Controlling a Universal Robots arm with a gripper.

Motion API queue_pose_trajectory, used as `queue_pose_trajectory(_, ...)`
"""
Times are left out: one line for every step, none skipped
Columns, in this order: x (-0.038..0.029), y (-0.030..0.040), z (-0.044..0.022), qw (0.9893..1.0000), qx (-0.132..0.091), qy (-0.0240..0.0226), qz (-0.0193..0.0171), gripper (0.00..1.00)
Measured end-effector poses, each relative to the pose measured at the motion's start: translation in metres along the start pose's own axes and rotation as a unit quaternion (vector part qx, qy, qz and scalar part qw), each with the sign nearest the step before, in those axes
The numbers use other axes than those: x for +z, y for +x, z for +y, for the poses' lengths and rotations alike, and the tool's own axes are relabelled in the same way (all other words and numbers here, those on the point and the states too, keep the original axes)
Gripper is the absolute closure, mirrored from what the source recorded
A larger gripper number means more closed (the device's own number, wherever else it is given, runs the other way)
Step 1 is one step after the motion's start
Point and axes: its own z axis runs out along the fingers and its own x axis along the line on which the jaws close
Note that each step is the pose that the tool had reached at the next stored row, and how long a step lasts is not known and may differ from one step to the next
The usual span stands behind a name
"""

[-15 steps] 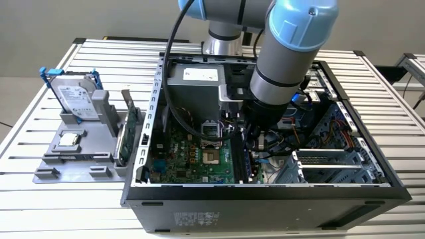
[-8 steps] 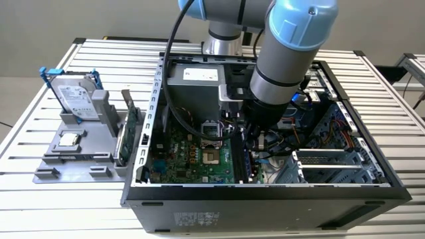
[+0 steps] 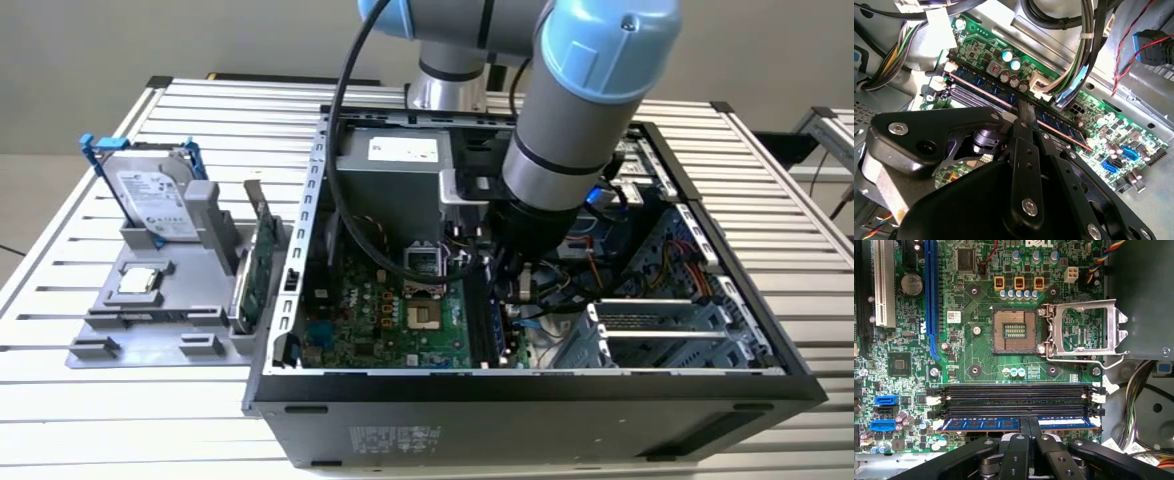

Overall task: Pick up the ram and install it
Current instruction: 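Press down the ram until it locks into place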

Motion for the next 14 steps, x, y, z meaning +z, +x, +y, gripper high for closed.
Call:
queue_pose_trajectory(-0.002, -0.0005, 0.0, 1.0, 0.0, 0.0002, -0.0014, 1.0)
queue_pose_trajectory(-0.0057, -0.0004, 0.0001, 1.0, 0.0, 0.0001, -0.0006, 1.0)
queue_pose_trajectory(-0.01, -0.0003, 0.0002, 1.0, 0.0, -0.0001, 0.0002, 1.0)
queue_pose_trajectory(-0.0136, -0.0004, 0.0003, 1.0, 0.0, -0.0001, 0.0002, 1.0)
queue_pose_trajectory(-0.0174, -0.0005, 0.0004, 1.0, 0.0, -0.0001, 0.0002, 1.0)
queue_pose_trajectory(-0.0213, -0.0007, 0.0006, 1.0, 0.0, -0.0001, 0.0003, 1.0)
queue_pose_trajectory(-0.0246, -0.0008, 0.0006, 1.0, 0.0, -0.0001, 0.0004, 1.0)
queue_pose_trajectory(-0.028, -0.0009, 0.0007, 1.0, 0.0, -0.0001, 0.0004, 1.0)
queue_pose_trajectory(-0.031, -0.0011, 0.0008, 1.0, 0.0, -0.0001, 0.0003, 1.0)
queue_pose_trajectory(-0.0339, -0.0012, 0.0009, 1.0, 0.0, -0.0001, 0.0003, 1.0)
queue_pose_trajectory(-0.0368, -0.0013, 0.0009, 1.0, 0.0, -0.0001, 0.0004, 1.0)
queue_pose_trajectory(-0.0396, -0.0014, 0.001, 1.0, 0.0, -0.0001, 0.0004, 1.0)
queue_pose_trajectory(-0.0422, -0.0015, 0.0011, 1.0, 0.0, -0.0001, 0.0004, 1.0)
queue_pose_trajectory(-0.0447, -0.0016, 0.0011, 1.0, 0.0, -0.0001, 0.0003, 1.0)
